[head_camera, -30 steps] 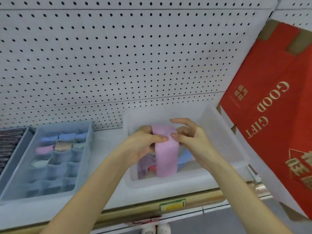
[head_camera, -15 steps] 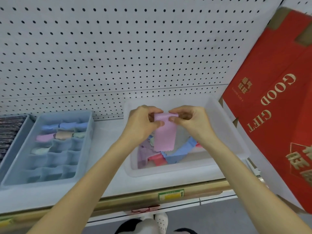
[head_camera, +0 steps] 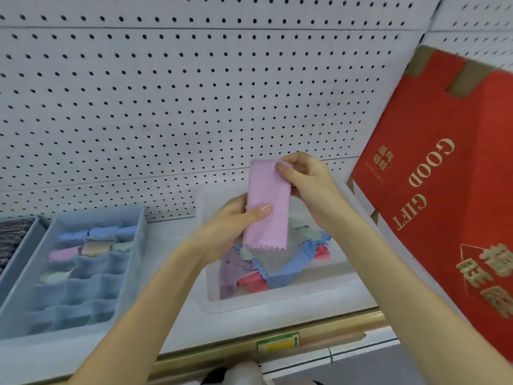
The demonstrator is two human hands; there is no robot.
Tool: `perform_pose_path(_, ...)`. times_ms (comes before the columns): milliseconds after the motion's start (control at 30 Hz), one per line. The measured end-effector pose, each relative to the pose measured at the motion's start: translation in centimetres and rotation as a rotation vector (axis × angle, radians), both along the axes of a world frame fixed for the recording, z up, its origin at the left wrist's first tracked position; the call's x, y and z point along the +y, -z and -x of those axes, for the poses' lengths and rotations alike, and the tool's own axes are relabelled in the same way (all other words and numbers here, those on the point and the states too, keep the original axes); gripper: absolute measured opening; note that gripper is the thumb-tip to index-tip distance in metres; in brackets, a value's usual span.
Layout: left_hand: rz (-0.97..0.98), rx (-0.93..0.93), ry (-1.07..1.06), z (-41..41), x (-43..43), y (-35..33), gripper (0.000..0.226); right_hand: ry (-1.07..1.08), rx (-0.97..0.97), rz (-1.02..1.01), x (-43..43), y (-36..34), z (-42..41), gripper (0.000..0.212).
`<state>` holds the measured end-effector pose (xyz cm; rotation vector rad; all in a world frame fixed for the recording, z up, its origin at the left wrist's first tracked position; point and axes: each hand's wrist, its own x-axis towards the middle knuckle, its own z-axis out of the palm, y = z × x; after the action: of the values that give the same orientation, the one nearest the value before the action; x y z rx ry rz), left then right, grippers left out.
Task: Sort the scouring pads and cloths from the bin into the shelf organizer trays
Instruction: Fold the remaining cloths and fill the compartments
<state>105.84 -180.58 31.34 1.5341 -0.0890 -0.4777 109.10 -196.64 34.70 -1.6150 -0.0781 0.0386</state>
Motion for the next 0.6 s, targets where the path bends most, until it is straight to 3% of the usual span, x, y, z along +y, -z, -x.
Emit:
perform_pose_path(167,0.087,0.109,-0.037,0.4,-0.7,0.9,0.035,0.083,0.080,0.012,-0.2,1.3,-0.2,0.007)
perform_pose_path(333,0.120,0.191,-0.117,0.1,-1.6,2.0,0.033,0.088,0.115,0.095,-0.3,3.8,1.3,0.037)
perform_pose_path(433,0.013,0.171,-0.169,0.2,-1.8,2.6,0.031,-0.022,0.155,0.054,-1.2,5.1,2.4,0.053)
perform_pose_path(600,-0.070,0.135,-0.210,0.2,-1.6,3.1,0.032,-0.082,0.123,0.059,-2.0,6.1,2.9,0.027)
